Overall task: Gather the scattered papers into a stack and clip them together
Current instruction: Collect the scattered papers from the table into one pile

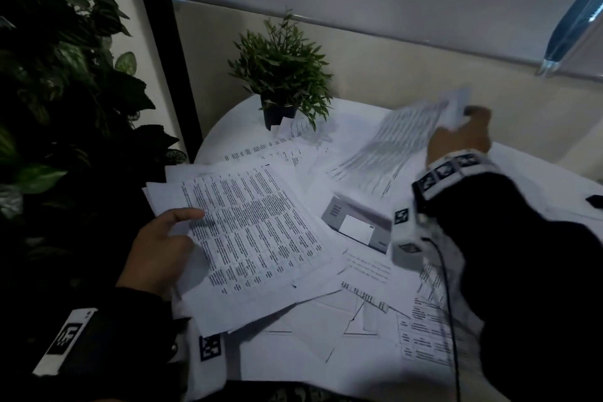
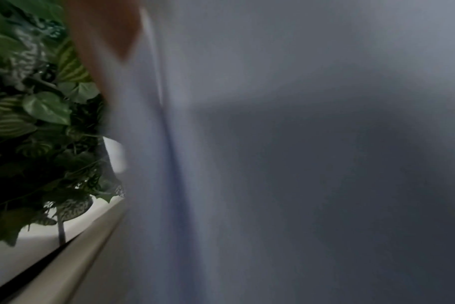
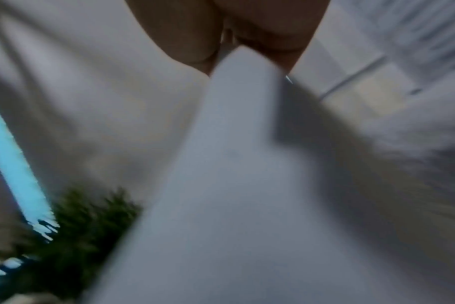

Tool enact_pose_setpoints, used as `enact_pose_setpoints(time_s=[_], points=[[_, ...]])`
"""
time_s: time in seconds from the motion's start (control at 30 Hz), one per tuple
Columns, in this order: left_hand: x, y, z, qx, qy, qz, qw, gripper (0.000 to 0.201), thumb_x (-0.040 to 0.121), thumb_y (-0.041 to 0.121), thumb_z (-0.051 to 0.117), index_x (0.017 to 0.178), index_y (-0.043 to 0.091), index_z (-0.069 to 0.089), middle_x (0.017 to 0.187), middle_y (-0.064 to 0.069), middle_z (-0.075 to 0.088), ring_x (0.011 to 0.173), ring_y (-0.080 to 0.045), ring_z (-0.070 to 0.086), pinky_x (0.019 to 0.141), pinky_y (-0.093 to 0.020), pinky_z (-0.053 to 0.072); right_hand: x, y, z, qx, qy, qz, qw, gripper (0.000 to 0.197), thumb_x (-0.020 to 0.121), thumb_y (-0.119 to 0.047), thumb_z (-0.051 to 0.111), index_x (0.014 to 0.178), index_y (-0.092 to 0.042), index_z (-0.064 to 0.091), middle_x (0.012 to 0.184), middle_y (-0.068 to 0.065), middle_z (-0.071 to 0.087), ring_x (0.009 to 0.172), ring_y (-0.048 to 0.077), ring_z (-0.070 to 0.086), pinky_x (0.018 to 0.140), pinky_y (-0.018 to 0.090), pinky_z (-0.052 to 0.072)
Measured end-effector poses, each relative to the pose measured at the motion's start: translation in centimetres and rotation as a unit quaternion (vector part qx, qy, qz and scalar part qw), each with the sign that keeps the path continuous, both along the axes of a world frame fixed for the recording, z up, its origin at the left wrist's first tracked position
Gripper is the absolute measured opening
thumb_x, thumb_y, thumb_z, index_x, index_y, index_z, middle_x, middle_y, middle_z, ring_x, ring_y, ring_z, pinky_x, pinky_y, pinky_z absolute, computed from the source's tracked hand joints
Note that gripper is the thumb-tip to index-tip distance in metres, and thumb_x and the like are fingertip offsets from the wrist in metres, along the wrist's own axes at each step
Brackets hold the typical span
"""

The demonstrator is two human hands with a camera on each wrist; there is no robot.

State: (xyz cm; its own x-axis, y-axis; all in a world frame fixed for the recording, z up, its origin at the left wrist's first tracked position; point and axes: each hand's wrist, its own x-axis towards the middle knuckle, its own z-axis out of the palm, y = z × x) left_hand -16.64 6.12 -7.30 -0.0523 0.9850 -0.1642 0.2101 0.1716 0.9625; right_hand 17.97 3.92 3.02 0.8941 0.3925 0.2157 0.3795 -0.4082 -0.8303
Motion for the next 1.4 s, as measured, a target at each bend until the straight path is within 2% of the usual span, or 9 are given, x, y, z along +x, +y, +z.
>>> enact_pose_setpoints(time_s=[0.17, 0.27, 0.37, 0.5, 0.6, 0.7, 0.9, 1.2, 1.4], points=[[0.5, 0.1, 0.4, -0.058, -0.059, 0.005, 0.997, 0.039, 0.087, -0.017, 0.037, 0.106, 0.005, 0.063, 0.116, -0.009, 0.056, 0.096, -0.019, 0.053, 0.078, -0.026, 0.039, 0.1, 0.2, 5.9, 0.194, -0.082, 0.127, 0.969, 0.038, 0.080, -0.011, 0.061, 0.116, -0.017, 0.053, 0.087, -0.007, 0.060, 0.081, 0.013, 0.062, 0.073, 0.019, 0.048], [1.3, -0.2, 0.6, -0.091, -0.157, 0.029, 0.983, 0.021, 0.094, 0.017, 0.053, 0.107, 0.010, 0.067, 0.117, -0.012, 0.065, 0.095, -0.027, 0.065, 0.081, -0.028, 0.050, -4.1, -0.1, 3.1, 0.111, -0.049, 0.262, 0.957, 0.045, 0.083, -0.007, 0.065, 0.125, -0.010, 0.049, 0.091, -0.002, 0.057, 0.074, 0.010, 0.057, 0.071, 0.021, 0.050], [1.6, -0.7, 1.1, -0.127, -0.280, -0.010, 0.951, 0.050, 0.093, 0.052, 0.043, 0.112, 0.011, 0.065, 0.103, -0.010, 0.073, 0.083, -0.023, 0.073, 0.063, -0.030, 0.055, -8.8, -0.2, -2.2, -0.033, 0.018, 0.384, 0.923, 0.042, 0.089, -0.013, 0.062, 0.126, -0.023, 0.047, 0.117, 0.005, 0.060, 0.108, 0.019, 0.058, 0.089, 0.028, 0.048], [2.1, -1.3, 1.4, -0.023, -0.119, -0.038, 0.992, 0.022, 0.089, 0.004, 0.060, 0.110, 0.009, 0.055, 0.108, -0.012, 0.068, 0.072, -0.010, 0.071, 0.060, -0.022, 0.056, -11.4, -0.4, -6.5, -0.180, 0.033, 0.448, 0.875, 0.053, 0.089, -0.025, 0.062, 0.135, -0.031, 0.036, 0.140, 0.013, 0.047, 0.127, 0.023, 0.047, 0.091, 0.027, 0.040], [1.3, -0.7, 1.9, 0.096, -0.055, -0.019, 0.994, 0.064, 0.078, -0.016, 0.063, 0.121, 0.024, 0.038, 0.122, -0.017, 0.057, 0.091, -0.016, 0.063, 0.073, -0.029, 0.052, -11.1, -0.4, -7.5, -0.197, 0.069, 0.448, 0.869, 0.084, 0.081, -0.044, 0.067, 0.145, -0.028, 0.016, 0.147, 0.010, 0.036, 0.133, 0.024, 0.038, 0.106, 0.037, 0.035], [0.8, -1.0, 4.8, 0.202, -0.120, -0.046, 0.971, 0.072, 0.083, -0.015, 0.056, 0.125, 0.037, 0.028, 0.094, -0.002, 0.070, 0.078, -0.004, 0.070, 0.061, -0.021, 0.057, -10.4, -0.9, -6.5, -0.106, 0.188, 0.471, 0.855, 0.110, 0.065, -0.046, 0.079, 0.145, -0.026, 0.006, 0.139, 0.002, 0.044, 0.128, 0.023, 0.044, 0.101, 0.035, 0.043], [0.6, -1.4, 8.4, 0.348, -0.213, -0.070, 0.911, 0.039, 0.094, -0.002, 0.047, 0.126, 0.019, 0.039, 0.119, 0.015, 0.065, 0.117, -0.009, 0.058, 0.096, -0.026, 0.049, -9.9, -2.7, -1.4, 0.199, 0.202, 0.468, 0.837, 0.056, 0.076, -0.020, 0.072, 0.123, -0.018, 0.041, 0.113, 0.000, 0.064, 0.103, 0.015, 0.064, 0.092, 0.035, 0.052], [3.2, -1.8, 3.0, 0.229, -0.170, -0.090, 0.954, 0.030, 0.093, 0.000, 0.053, 0.101, 0.028, 0.047, 0.102, 0.010, 0.059, 0.094, 0.005, 0.059, 0.088, -0.024, 0.045, -9.4, -5.4, -4.9, 0.135, 0.139, 0.417, 0.888, 0.032, 0.087, -0.017, 0.062, 0.111, -0.025, 0.043, 0.104, -0.008, 0.058, 0.097, 0.016, 0.060, 0.084, 0.034, 0.051], [3.9, -2.5, 5.1, 0.299, -0.182, -0.083, 0.933, 0.030, 0.095, 0.009, 0.052, 0.113, 0.031, 0.044, 0.111, 0.025, 0.062, 0.109, 0.004, 0.056, 0.092, -0.018, 0.047, -9.4, -6.4, -3.5, 0.183, 0.075, 0.386, 0.901, 0.033, 0.088, -0.016, 0.062, 0.105, -0.037, 0.042, 0.104, -0.016, 0.059, 0.095, -0.002, 0.060, 0.082, 0.023, 0.052]])
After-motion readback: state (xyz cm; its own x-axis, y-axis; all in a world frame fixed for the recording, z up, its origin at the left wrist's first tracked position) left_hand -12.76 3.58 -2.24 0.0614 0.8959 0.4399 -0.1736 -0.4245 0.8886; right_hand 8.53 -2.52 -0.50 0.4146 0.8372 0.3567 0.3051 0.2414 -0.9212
